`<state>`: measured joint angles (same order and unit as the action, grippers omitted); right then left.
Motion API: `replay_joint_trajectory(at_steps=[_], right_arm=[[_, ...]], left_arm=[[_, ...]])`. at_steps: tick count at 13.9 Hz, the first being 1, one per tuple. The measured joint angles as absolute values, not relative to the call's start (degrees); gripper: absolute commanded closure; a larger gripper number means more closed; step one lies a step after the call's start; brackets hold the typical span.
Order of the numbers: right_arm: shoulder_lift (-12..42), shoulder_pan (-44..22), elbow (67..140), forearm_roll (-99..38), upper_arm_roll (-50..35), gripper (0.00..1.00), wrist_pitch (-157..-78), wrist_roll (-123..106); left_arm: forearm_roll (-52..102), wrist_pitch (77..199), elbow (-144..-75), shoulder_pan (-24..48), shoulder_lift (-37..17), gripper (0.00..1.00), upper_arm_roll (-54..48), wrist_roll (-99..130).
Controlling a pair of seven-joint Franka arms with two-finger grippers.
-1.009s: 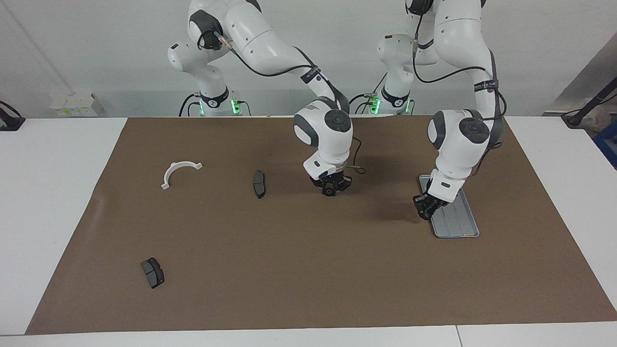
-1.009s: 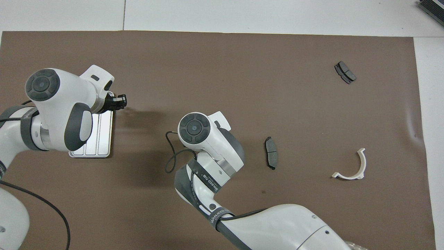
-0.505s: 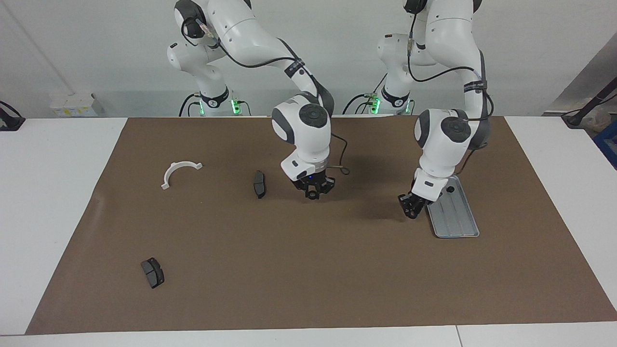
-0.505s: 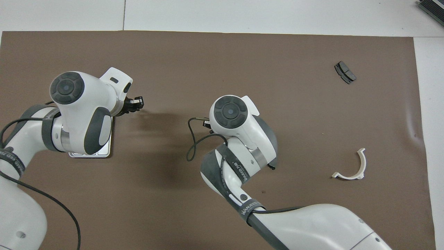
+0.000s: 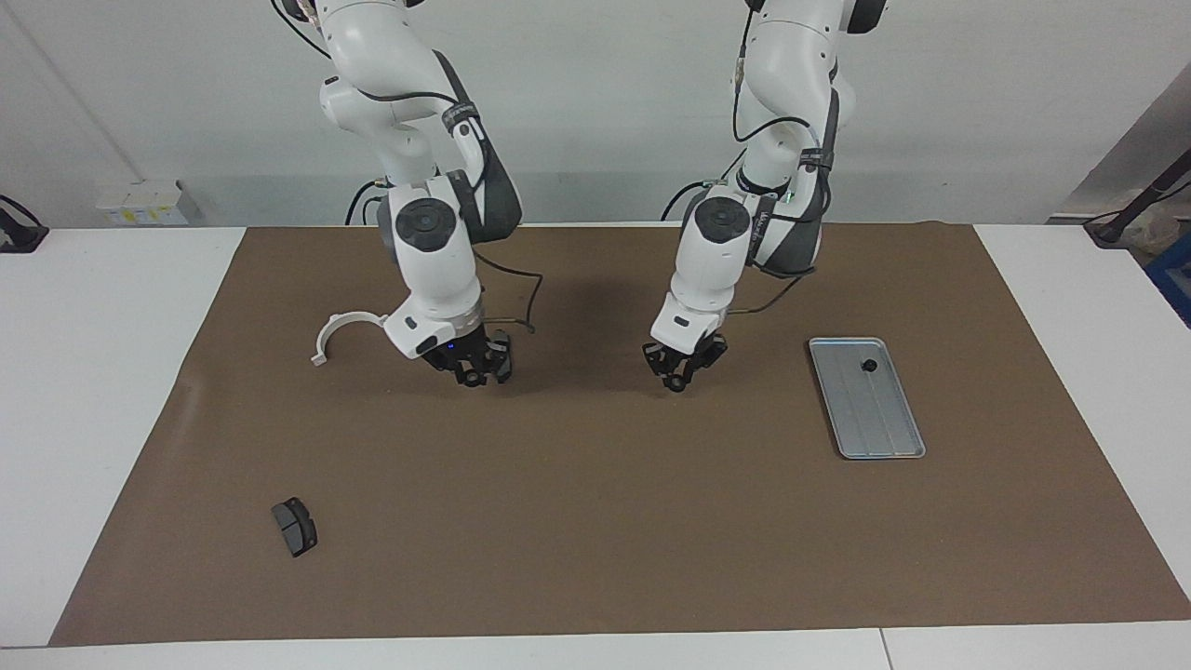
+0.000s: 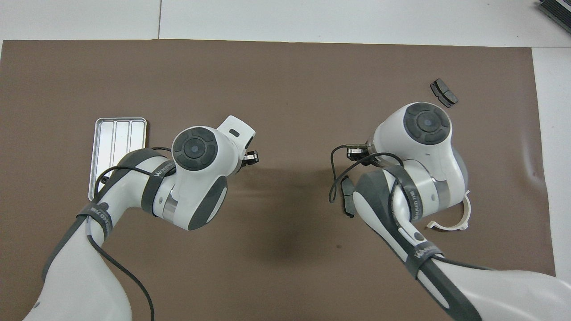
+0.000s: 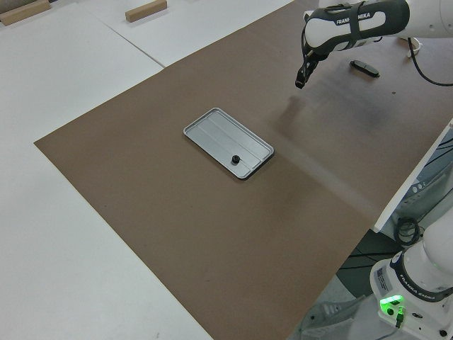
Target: Place bearing gear from tray to pile
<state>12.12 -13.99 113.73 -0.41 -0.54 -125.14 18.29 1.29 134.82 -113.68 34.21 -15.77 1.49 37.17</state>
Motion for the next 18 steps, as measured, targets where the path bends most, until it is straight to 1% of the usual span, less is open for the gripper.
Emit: replay_joint_trajectory(at_steps=[1, 2, 6, 8, 11, 14, 15, 16, 18], right_arm=[[11.52, -11.66, 114.78, -1.15, -0.54, 1.0, -125.14, 14.19], [11.25, -9.61, 115.4, -1.25, -0.52, 1.0, -125.14, 10.89], [11.18, -2.64, 116.66, -1.33, -0.46, 1.0, -125.84, 0.54], [11.53, 0.96, 117.45, -1.33, -0.43, 1.0, -128.14, -3.26], [13.38, 3.16, 117.55, -1.33, -0.44, 1.0, -130.72, -4.28], [16.1, 3.73, 116.55, -1.33, -0.42, 1.0, -132.06, -4.28], [16.76, 4.16, 116.22, -1.33, -0.41, 0.77, -132.36, -4.28], [17.14, 4.43, 115.99, -1.33, -0.39, 0.39, -132.56, -4.28], [17.29, 4.66, 115.79, -1.33, -0.39, 0.1, -132.59, -4.28]], left_arm=[[1.29, 134.82, -114.03, 35.31, -15.72, 0.21, 1.48, 37.49], [1.29, 134.83, -114.34, 35.99, -15.63, 0.01, 1.47, 37.57], [1.3, 134.83, -114.32, 36.46, -15.1, 0.0, 2.05, 38.1], [1.29, 134.72, -113.52, 34.43, -14.79, 0.0, 3.14, 38.34], [1.17, 132.65, -111.12, 25.46, -14.34, 0.0, 3.6, 35.09], [1.17, 130.66, -110.57, 15.63, -13.87, 0.0, 3.81, 23.71], [1.17, 129.95, -110.58, 12.93, -13.86, 0.0, 3.82, 19.33], [1.17, 129.15, -110.66, 10.59, -13.84, 0.0, 3.82, 15.09], [1.17, 127.97, -111.34, 6.49, -13.7, 0.03, 3.82, 7.24]])
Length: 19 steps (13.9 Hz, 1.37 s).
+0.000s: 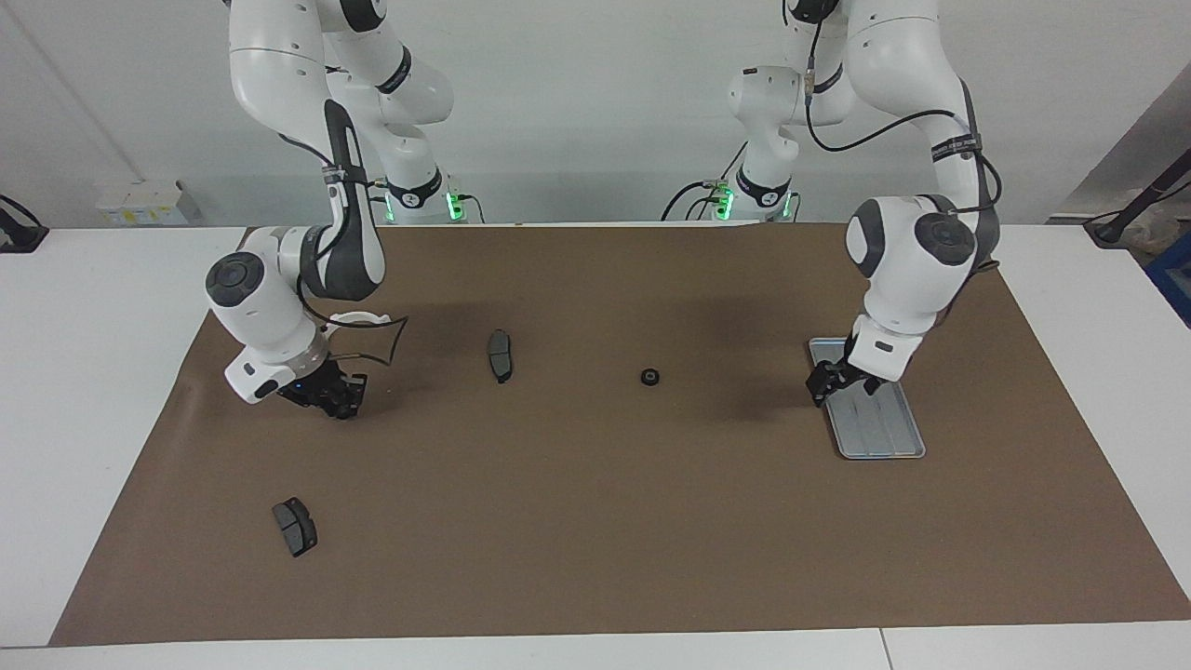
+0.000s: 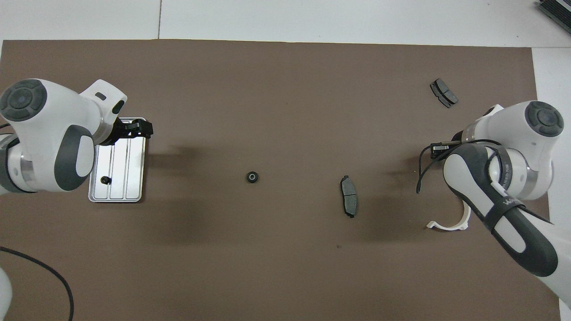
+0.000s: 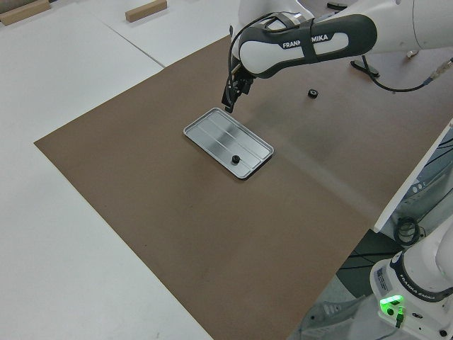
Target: Place bearing gear from tray to pile
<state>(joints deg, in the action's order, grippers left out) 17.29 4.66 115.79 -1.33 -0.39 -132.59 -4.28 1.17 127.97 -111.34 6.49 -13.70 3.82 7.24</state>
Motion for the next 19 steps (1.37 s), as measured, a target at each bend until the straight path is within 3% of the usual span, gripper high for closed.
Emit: replay_joint_trajectory(at_steps=[1, 7, 14, 19], right_arm=[[17.29, 4.68, 115.65, -1.33, -0.39, 0.0, -132.59, -4.28], [14.75, 1.66, 114.61, -1.44, -1.24, 0.0, -132.53, -0.41], [13.06, -15.56, 112.05, -1.47, -1.79, 0.0, -132.31, 23.36], [14.89, -24.57, 106.1, -1.48, -1.83, 0.0, -130.55, 32.78]], left_arm=[[1.17, 127.77, -112.12, 4.88, -13.53, 0.05, 3.81, 4.16], [1.17, 127.84, -119.76, 0.11, -10.71, 0.28, 3.78, -3.76], [1.17, 134.08, -125.06, -0.27, -9.31, 0.4, 3.59, -3.9], [1.17, 134.75, -126.41, -0.45, -8.96, 0.49, 3.59, -3.9]])
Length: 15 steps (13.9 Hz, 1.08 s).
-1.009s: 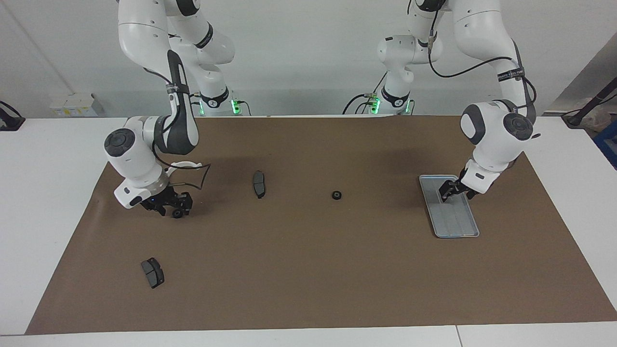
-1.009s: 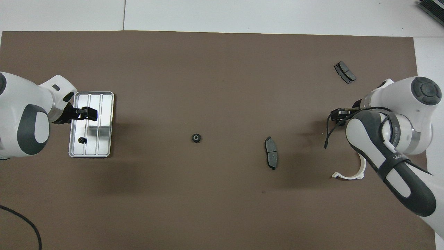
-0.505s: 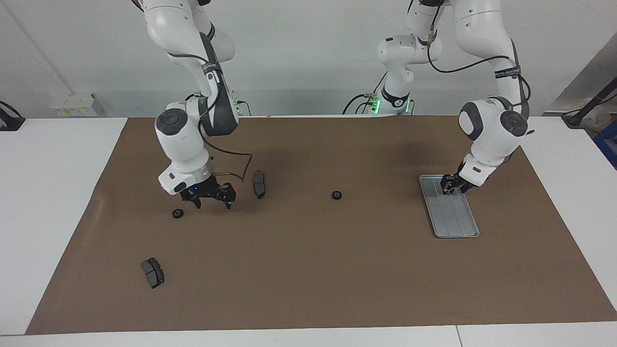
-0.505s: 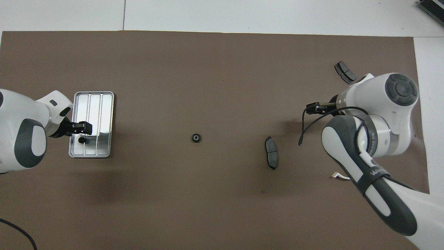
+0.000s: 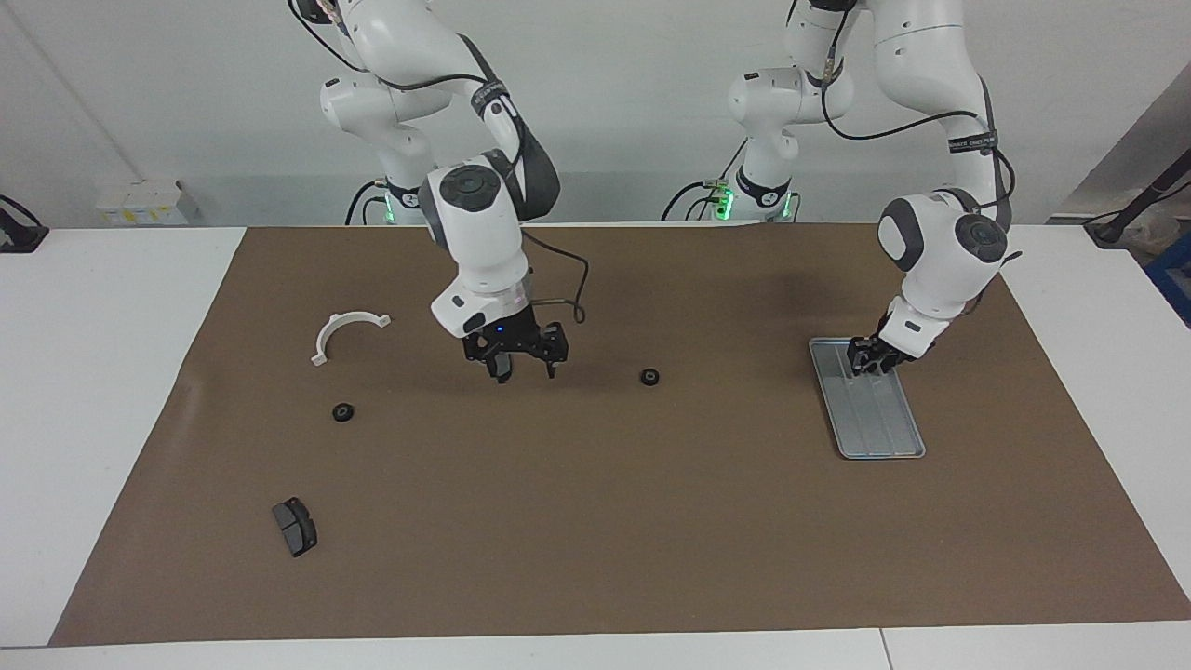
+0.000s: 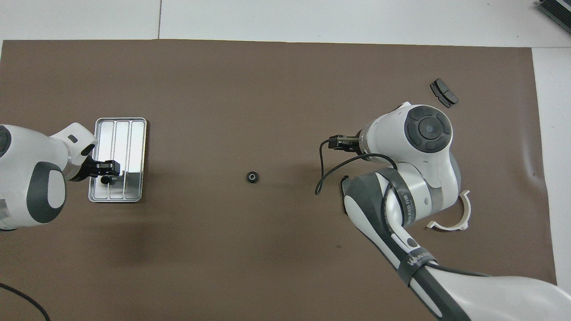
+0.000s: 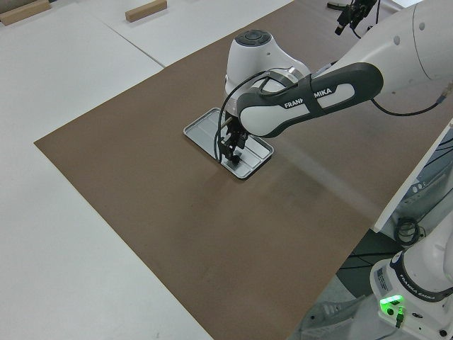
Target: Place bearing gear from tray to pile
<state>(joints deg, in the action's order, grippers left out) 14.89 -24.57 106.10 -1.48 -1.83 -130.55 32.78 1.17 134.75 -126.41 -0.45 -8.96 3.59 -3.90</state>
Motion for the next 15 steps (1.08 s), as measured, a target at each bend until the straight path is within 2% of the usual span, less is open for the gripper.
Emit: replay_joint_trajectory(at_steps=[3, 10, 13, 15], right_arm=[[18.59, -28.63, 100.95, -1.46, -1.77, 0.0, -129.96, 37.88], [33.62, -36.89, 85.89, 2.96, -1.7, 0.0, -126.2, 51.65], [36.03, -38.17, 84.11, 3.76, -1.67, 0.0, -127.77, 53.29], [36.42, -38.94, 84.13, 4.08, -1.66, 0.0, -128.72, 53.6]], left_arm=[[1.17, 135.48, -127.04, -0.55, -8.84, 0.55, 3.6, -3.9], [1.17, 136.13, -127.38, -0.57, -8.8, 0.8, 3.6, -3.88], [1.17, 136.68, -127.39, -0.57, -8.79, 0.93, 3.6, -3.87], [1.17, 137.14, -127.07, -0.56, -8.78, 0.96, 3.53, -3.87]])
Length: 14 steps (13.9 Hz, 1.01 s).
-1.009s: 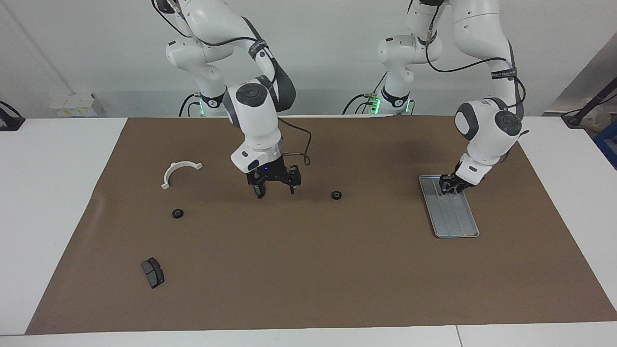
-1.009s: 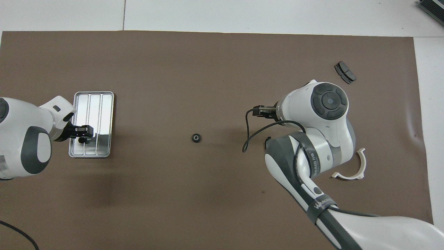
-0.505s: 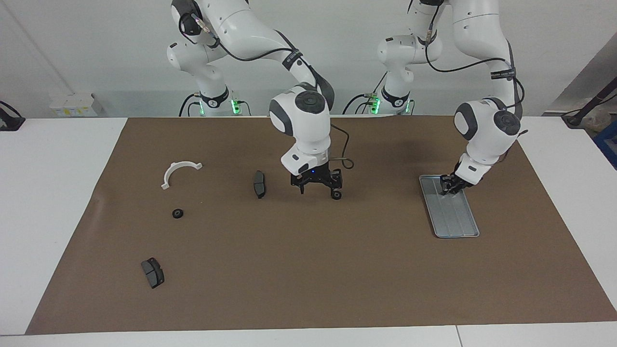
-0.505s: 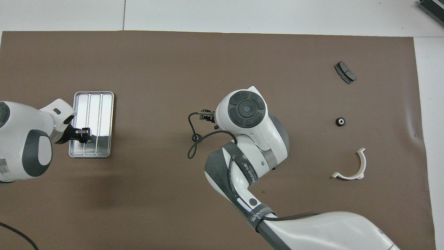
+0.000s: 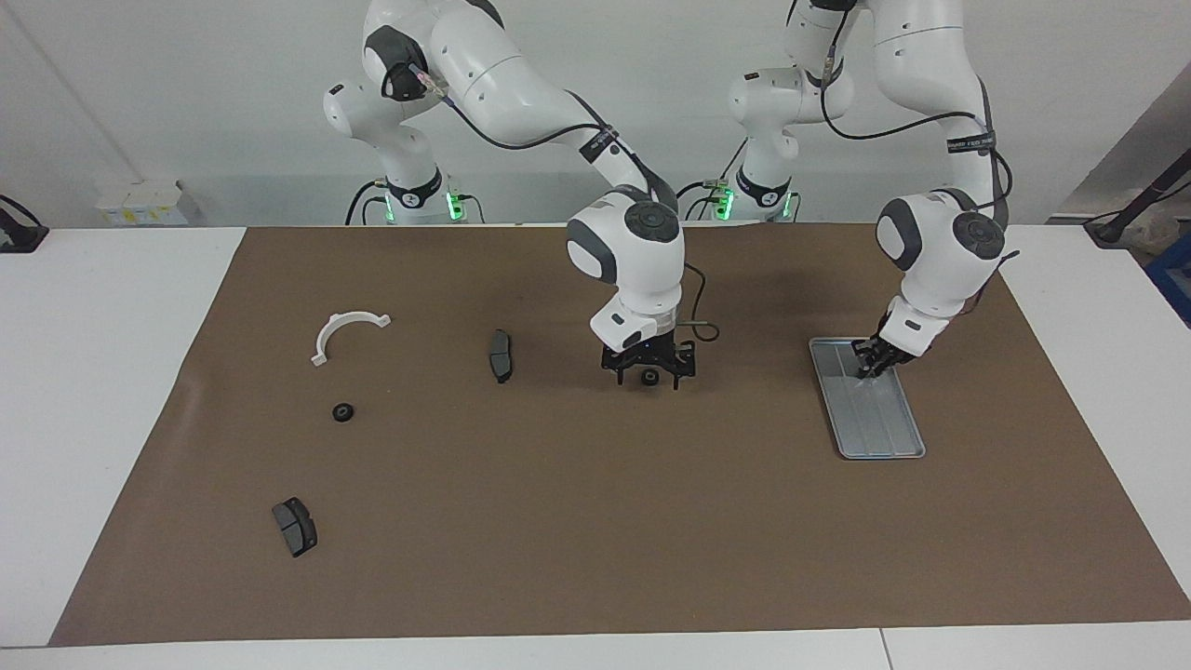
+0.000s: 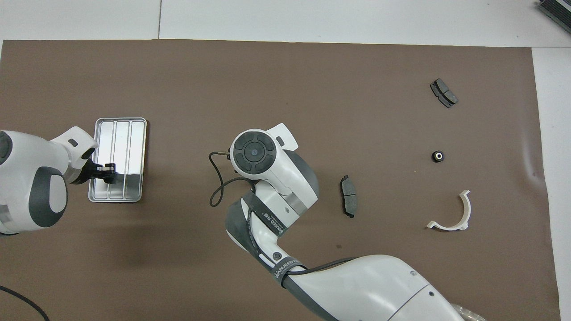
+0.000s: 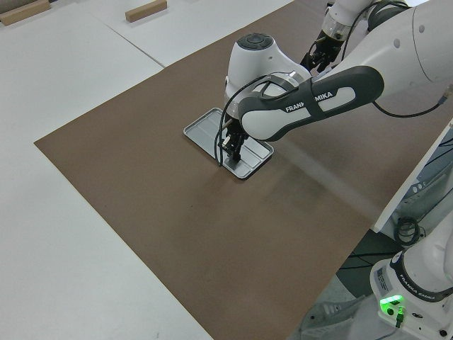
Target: Place bearing gear from tray to pile
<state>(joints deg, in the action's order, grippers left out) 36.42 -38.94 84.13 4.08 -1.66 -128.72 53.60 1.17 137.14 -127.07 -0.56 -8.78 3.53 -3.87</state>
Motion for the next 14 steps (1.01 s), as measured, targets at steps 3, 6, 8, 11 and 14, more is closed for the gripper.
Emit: replay_joint_trajectory(at_steps=[3, 6, 8, 11, 14], right_arm=[[36.83, -39.73, 84.9, 4.25, -1.66, 0.0, -128.82, 53.71], [36.9, -39.79, 86.41, 4.35, -1.65, 0.0, -129.06, 53.71], [36.9, -39.79, 86.66, 4.39, -1.65, 0.05, -129.31, 53.71], [36.93, -39.97, 87.64, 4.4, -1.66, 0.22, -131.42, 53.71], [36.92, -40.13, 87.74, 4.41, -1.65, 0.56, -131.59, 53.71]], left_arm=[[1.17, 137.17, -124.42, -0.48, -8.72, 0.97, 3.18, -2.88], [1.18, 136.31, -121.57, -0.17, -8.77, 0.97, 2.45, -0.12], [1.19, 136.22, -121.14, 0.15, -8.9, 0.97, 2.06, 1.76], [1.19, 136.22, -121.14, 0.56, -9.1, 0.97, 2.03, 3.08], [1.2, 136.22, -121.14, 1.33, -9.19, 0.97, 1.98, 3.51]])
